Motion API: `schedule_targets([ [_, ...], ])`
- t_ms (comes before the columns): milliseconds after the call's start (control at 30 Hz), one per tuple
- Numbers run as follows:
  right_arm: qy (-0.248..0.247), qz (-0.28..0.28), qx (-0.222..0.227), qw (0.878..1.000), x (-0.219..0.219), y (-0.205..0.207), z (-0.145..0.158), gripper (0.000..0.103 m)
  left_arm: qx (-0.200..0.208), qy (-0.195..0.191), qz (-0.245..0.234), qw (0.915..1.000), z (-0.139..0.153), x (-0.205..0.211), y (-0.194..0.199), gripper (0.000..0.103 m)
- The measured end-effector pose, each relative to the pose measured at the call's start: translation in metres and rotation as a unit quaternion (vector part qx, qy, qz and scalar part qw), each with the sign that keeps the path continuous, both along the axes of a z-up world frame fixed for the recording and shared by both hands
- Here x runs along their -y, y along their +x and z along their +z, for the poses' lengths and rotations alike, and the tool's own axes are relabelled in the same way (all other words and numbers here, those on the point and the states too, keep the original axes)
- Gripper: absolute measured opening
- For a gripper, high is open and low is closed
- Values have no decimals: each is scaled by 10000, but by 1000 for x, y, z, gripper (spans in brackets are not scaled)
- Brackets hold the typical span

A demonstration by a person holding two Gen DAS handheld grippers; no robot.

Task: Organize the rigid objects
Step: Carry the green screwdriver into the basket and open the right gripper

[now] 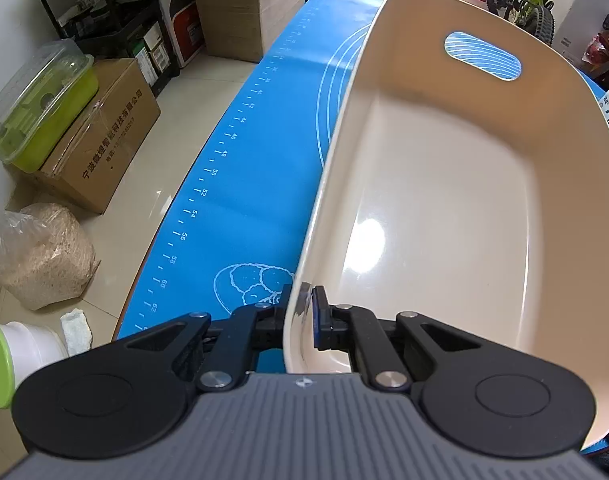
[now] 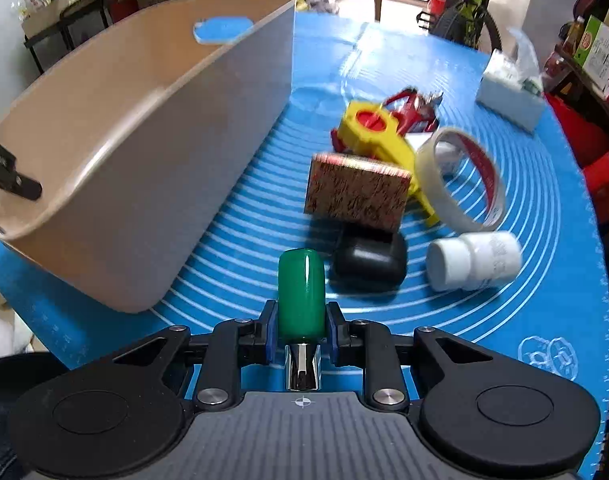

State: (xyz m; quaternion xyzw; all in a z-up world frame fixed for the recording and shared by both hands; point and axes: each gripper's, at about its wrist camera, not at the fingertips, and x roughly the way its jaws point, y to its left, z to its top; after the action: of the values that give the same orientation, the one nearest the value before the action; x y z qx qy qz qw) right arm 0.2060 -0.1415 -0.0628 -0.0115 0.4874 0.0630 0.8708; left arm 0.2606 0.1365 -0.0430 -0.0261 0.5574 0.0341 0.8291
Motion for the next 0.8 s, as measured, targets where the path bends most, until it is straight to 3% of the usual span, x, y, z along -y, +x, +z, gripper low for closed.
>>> schedule_targets([
  [133, 298, -85, 255, 9992, 7, -2, 20, 33, -1, 11, -9, 10000, 0, 0, 0, 10],
  [500, 540, -28, 1293, 9901, 0, 23, 90, 33, 11, 45, -36, 10000, -1, 1, 0, 10],
  [667, 441, 364, 1447, 9878, -35, 52, 100, 33, 15, 59, -51, 10000, -2, 3, -1, 10],
  [800, 316, 698, 1290, 9887, -70, 72, 94, 33, 16, 75, -80, 9999, -2, 3, -1, 10],
])
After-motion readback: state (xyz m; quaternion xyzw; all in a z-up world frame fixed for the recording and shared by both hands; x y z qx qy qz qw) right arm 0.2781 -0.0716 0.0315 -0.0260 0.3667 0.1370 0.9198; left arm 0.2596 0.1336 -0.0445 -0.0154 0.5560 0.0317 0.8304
